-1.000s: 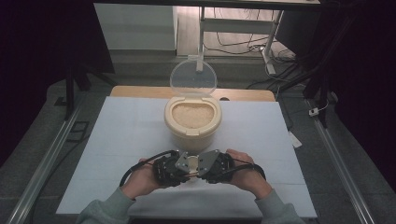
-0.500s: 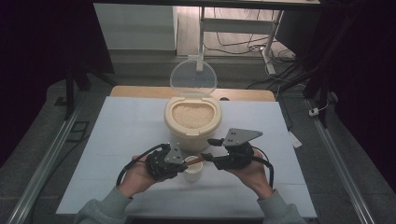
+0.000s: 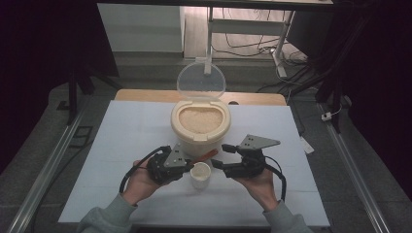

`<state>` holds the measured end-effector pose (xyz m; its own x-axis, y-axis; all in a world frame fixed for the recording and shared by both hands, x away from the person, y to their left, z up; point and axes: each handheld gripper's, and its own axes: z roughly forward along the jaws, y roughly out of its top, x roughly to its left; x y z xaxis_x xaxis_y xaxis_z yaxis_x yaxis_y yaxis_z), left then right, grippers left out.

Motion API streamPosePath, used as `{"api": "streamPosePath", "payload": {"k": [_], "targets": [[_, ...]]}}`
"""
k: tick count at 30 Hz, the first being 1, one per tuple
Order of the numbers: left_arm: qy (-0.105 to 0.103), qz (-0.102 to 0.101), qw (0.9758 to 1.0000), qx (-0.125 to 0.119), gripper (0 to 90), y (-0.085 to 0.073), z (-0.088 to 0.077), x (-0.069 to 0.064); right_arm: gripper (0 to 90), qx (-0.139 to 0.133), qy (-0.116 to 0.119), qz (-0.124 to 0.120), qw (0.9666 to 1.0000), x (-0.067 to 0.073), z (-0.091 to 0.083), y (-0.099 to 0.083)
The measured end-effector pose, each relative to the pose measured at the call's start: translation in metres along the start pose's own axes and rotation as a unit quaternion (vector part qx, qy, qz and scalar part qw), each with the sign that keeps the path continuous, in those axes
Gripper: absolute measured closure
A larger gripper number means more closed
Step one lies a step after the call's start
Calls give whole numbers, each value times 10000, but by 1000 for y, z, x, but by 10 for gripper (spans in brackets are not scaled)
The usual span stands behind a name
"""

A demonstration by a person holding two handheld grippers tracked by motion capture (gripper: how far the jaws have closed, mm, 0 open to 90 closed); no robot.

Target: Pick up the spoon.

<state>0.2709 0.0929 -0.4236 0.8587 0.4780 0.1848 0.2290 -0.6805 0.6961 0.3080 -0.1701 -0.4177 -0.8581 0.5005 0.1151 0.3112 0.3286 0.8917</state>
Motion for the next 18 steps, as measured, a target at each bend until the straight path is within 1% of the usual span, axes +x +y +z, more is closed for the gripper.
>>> {"api": "streamPosePath", "payload": {"k": [1, 4, 6, 8, 9, 11, 12, 14, 15, 16, 18], "targets": [[5, 15, 10000, -14, 788, 0, 0, 0, 319, -18, 71, 62, 10000, 0, 2, -1], [29, 28, 10000, -71, 789, 1, 0, -2, 328, -72, 125, 169, 9998, 3, 8, -1], [31, 36, 9999, -97, 788, 1, 0, -4, 346, -100, 224, 281, 9993, 3, 11, -3], [20, 67, 9999, -108, 789, 2, 1, -5, 374, -169, 276, 403, 9987, 4, 13, -4], [24, 78, 9999, -113, 788, 2, 2, -6, 409, -259, 350, 510, 9978, 4, 14, -5], [24, 112, 9999, -117, 789, 2, 3, -7, 450, -324, 437, 635, 9965, 4, 15, -6], [19, 118, 9999, -119, 788, 2, 3, -8, 468, -336, 474, 671, 9961, 4, 15, -6], [30, 121, 9998, -135, 789, 2, 4, -8, 513, -375, 455, 663, 9961, 6, 16, -6], [24, 125, 9998, -122, 789, 2, 4, -8, 513, -375, 455, 663, 9961, 6, 16, -6], [17, 128, 9999, -110, 789, 2, 4, -8, 536, -398, 461, 664, 9959, 6, 16, -6], [-6, 132, 9999, -95, 788, 2, 5, -8, 574, -461, 517, 726, 9950, 6, 16, -6]]}}
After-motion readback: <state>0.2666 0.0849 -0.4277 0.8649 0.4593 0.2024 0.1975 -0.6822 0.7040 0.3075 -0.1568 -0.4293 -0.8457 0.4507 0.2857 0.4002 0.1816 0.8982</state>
